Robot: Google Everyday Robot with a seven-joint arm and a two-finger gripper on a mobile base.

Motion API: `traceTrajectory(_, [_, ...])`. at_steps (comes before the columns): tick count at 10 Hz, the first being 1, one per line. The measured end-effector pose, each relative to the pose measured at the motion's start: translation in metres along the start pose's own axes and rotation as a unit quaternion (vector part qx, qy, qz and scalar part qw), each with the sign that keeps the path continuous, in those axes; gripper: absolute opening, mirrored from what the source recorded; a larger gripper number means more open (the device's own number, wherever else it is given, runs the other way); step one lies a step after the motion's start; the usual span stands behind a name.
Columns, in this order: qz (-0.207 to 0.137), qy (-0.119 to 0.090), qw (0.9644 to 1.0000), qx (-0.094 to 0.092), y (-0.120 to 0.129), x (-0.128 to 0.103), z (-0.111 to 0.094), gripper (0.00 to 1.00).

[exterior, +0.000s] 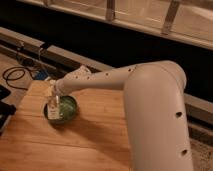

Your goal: Place the bottle in the ceramic bowl

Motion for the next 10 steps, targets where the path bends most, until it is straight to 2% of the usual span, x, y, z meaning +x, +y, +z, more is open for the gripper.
traceTrajectory(10, [0.0,-0.001,1.0,0.0,0.0005,-0.0007,-0.0006,0.8])
